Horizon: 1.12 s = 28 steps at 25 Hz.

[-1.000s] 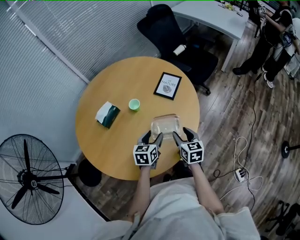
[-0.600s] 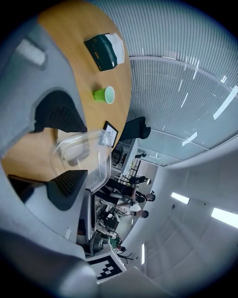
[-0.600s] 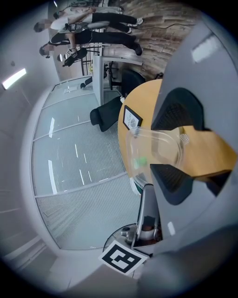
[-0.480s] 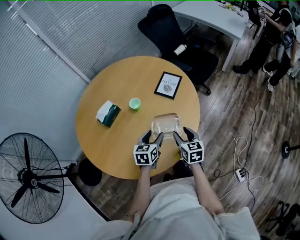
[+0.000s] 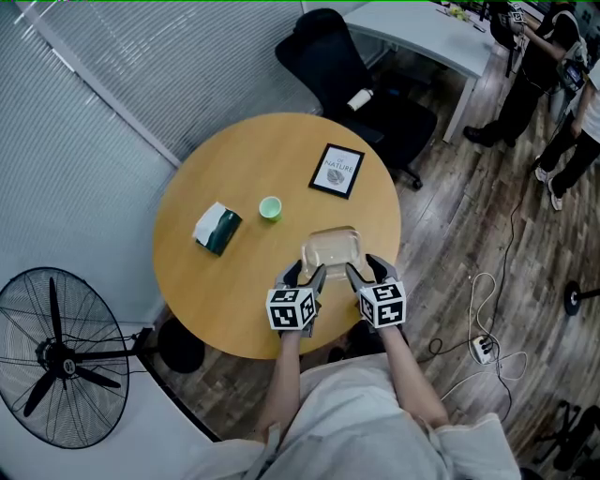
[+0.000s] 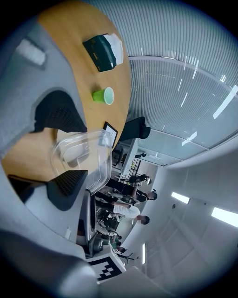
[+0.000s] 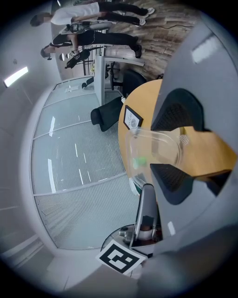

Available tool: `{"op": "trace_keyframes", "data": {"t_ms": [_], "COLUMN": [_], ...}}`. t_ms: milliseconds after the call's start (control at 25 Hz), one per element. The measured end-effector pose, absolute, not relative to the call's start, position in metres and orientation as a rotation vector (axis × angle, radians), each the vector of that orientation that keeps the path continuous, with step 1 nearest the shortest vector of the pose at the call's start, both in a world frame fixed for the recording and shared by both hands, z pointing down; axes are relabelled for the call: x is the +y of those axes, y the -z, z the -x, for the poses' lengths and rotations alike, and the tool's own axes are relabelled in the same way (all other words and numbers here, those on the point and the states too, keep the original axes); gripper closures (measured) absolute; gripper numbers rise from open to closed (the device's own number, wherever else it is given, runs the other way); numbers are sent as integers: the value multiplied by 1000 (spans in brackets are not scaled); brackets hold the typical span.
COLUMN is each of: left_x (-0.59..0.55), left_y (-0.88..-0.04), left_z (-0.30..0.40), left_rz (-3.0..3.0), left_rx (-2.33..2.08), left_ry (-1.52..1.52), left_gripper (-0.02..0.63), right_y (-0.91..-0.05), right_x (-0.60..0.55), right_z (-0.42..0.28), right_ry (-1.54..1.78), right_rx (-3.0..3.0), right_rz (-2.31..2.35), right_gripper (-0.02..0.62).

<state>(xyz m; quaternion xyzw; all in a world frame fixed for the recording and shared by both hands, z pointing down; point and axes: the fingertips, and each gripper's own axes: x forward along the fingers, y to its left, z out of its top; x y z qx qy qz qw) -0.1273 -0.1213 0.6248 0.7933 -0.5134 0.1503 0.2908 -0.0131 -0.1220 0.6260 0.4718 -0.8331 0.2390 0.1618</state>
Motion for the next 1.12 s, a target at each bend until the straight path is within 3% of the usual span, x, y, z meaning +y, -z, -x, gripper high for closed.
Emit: {"op": "trace_keyframes", "data": {"t_ms": [1120], "left_x": [-133], "left_y": [-633], "left_z": [121], "left_rz": [-2109], "left_rx": [-1342], "left_ry": [-405], "left_gripper": [348], "right_y": [-634], "right_x": [-137], "right_z": [7], "right_ry": [-704], "right_rx": [-2359], "right_rz": [-1350], "right_gripper": [390]}}
